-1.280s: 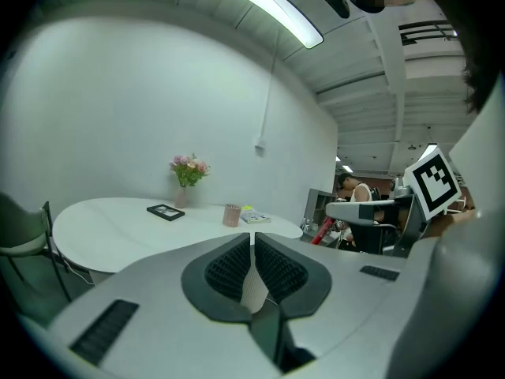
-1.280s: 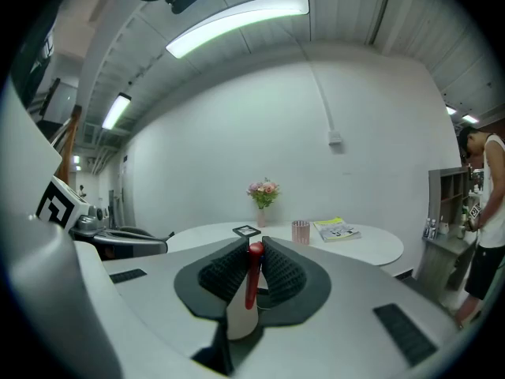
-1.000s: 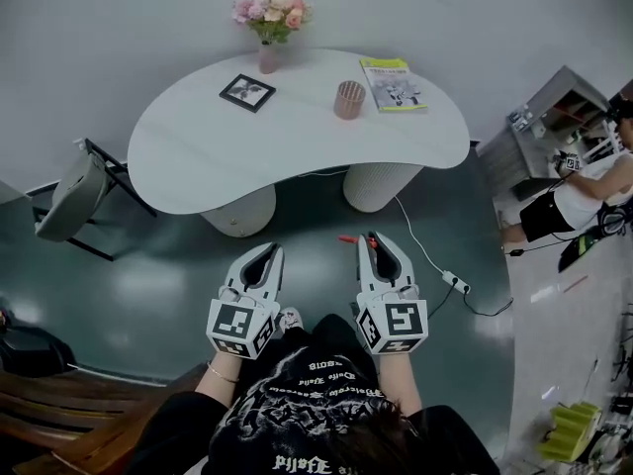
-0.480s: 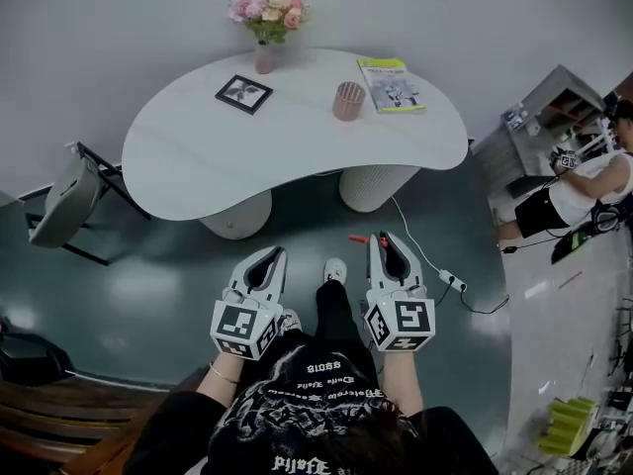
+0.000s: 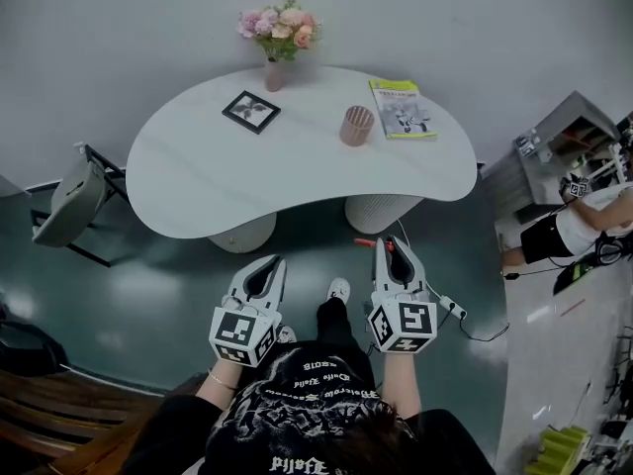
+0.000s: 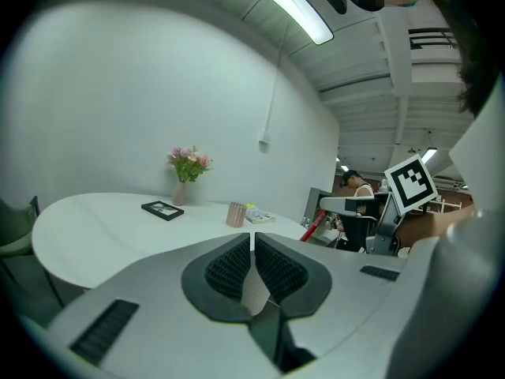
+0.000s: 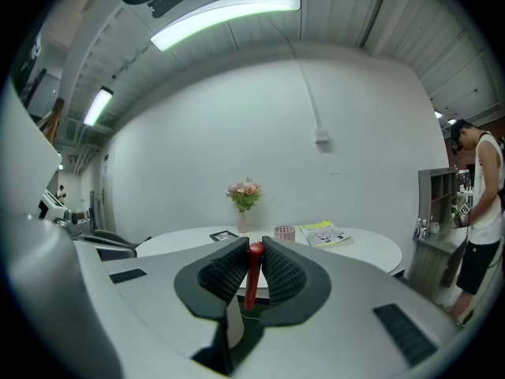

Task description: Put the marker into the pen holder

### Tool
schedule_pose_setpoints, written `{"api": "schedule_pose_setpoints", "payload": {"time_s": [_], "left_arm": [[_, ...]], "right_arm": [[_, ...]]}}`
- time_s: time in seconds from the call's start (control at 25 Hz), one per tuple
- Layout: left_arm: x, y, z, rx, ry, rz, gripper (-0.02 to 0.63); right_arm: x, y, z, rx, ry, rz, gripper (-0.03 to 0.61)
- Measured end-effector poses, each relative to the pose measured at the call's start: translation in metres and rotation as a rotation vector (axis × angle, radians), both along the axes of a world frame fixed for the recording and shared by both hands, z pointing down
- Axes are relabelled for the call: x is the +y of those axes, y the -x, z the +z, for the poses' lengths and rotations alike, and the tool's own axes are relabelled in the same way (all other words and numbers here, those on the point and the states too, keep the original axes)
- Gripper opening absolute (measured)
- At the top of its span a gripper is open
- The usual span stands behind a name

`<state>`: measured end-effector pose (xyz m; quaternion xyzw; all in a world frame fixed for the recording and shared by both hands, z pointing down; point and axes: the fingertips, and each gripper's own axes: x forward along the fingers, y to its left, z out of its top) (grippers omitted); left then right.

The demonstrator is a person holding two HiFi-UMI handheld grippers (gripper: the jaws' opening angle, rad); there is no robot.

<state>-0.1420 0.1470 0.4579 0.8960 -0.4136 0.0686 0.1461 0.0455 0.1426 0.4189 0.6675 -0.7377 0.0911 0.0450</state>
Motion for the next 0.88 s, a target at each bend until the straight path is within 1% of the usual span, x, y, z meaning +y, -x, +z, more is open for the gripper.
{"api": "schedule_pose_setpoints", "payload": {"time_s": [0.12, 0.56, 0.8, 0.88], "left_arm": [[-0.015, -0.017, -0.001, -0.013, -0.006, 0.003, 0.035], [-0.087, -0.078, 0.003, -0.046, 0.015, -0.033, 0.035], [-0.122, -0.120, 0.003, -0.041, 0.026, -0.059, 0.035], [-0.133, -0.135, 0.005, -0.024, 0.036, -0.079, 0.035]], "right_arm": [[-0.018, -0.014, 0.001, -0.008, 0.002, -0.015, 0.072], [-0.099, -0.066, 0.006, -0.032, 0.012, -0.086, 0.072], [-0.135, -0.096, 0.002, -0.037, 0.002, -0.147, 0.072], [-0.148, -0.105, 0.000, -0.040, -0.003, -0.173, 0.072]]}}
